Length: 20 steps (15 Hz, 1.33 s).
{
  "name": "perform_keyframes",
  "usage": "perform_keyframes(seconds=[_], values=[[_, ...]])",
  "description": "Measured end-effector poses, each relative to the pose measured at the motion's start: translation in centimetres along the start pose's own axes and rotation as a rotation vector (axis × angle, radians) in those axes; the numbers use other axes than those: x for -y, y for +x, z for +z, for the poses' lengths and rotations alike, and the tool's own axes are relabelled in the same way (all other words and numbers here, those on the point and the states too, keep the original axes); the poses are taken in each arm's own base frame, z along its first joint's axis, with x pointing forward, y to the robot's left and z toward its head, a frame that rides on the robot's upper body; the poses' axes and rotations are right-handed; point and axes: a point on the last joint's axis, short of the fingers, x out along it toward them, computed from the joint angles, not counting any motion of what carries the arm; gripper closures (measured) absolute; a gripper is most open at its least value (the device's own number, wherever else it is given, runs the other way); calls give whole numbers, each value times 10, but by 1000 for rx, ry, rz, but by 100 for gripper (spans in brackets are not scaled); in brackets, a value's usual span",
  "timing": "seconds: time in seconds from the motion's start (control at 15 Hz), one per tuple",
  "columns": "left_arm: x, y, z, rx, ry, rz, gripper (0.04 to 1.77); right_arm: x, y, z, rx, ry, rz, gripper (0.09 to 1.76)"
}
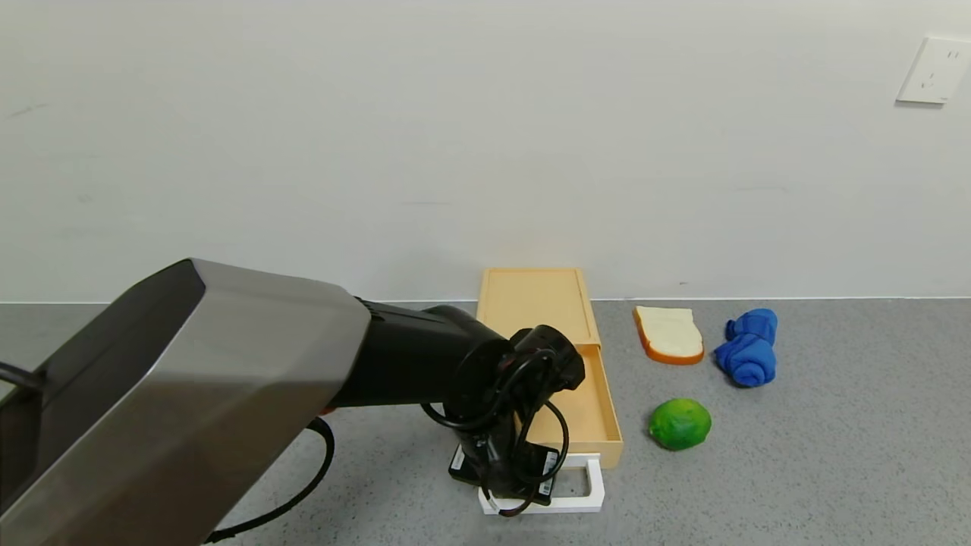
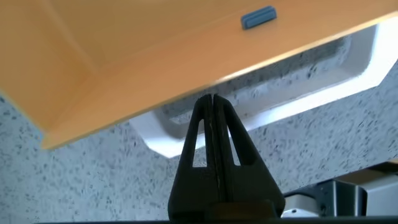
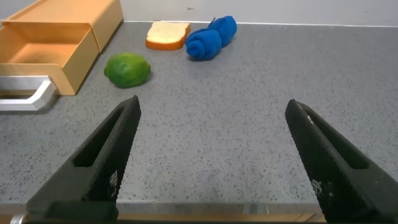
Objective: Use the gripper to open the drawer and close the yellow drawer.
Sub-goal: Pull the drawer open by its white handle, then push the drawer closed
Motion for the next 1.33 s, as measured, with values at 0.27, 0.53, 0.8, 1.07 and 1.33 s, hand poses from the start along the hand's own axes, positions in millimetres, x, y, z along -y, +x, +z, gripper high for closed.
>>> perform_keyframes(seconds=[0.27,0.53,0.8,1.07,1.33], values=[[3,-10,-1,22,0,-13,170,0,0,0,0,0,0,14],[4,-40,-3,82,6,-42,170,0,0,0,0,0,0,14],[-6,-102,-13,213,9,-41,170,0,0,0,0,0,0,14],[-38,-162,-23,373,-17,-30,170,0,0,0,0,0,0,14],[-82,-196,-37,456,30,-86,170,0,0,0,0,0,0,14]])
